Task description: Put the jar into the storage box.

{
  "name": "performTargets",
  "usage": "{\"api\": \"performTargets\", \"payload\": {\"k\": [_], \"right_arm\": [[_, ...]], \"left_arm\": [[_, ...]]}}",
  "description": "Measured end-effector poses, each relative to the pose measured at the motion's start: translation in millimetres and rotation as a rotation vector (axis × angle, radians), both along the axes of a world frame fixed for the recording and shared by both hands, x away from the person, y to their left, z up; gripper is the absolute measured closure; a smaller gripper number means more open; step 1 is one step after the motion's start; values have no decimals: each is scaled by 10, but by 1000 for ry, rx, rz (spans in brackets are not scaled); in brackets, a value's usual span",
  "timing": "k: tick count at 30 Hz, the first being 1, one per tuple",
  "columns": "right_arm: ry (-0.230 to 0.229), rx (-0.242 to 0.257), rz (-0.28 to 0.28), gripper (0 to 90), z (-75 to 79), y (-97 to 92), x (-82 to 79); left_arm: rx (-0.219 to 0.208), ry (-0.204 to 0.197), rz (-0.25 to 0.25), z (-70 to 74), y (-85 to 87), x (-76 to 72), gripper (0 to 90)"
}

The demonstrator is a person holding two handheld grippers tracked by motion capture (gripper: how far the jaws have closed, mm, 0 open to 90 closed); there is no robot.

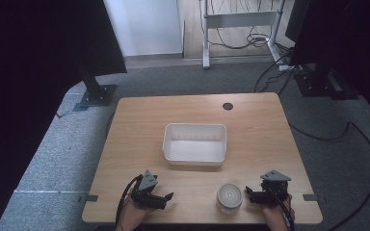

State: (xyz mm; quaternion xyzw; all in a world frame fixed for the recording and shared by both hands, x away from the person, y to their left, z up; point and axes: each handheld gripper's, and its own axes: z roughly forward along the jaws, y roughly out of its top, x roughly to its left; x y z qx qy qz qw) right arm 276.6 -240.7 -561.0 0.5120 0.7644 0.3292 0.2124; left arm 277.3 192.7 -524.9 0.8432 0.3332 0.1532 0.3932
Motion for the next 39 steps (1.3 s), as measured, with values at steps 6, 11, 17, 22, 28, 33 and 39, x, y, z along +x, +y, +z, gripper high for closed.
{"api": "performTargets", "payload": {"k": [6,11,17,22,28,33,39], "right_arm": [[0,0,0,23,0,0,0],[0,0,1,23,0,0,0],[-1,0,1,25,0,1,-1],[-1,-1,2,25,0,1,-2],[-2,-1,3,25,1,2,-3],[-1,0,4,26,1,1,-2],[-1,0,4,26,1,2,-3]], "left_arm": [[-5,-6,-23,30,-65,-28,73],[-8,-12,-39,54,-125,-44,64],[-14,-15,-56,74,-192,-59,55],[-23,-12,-70,83,-238,-68,52],[-50,-4,-84,98,-295,-68,54],[-64,-2,-97,110,-346,-70,55],[-68,-10,-121,120,-412,-82,63]]}}
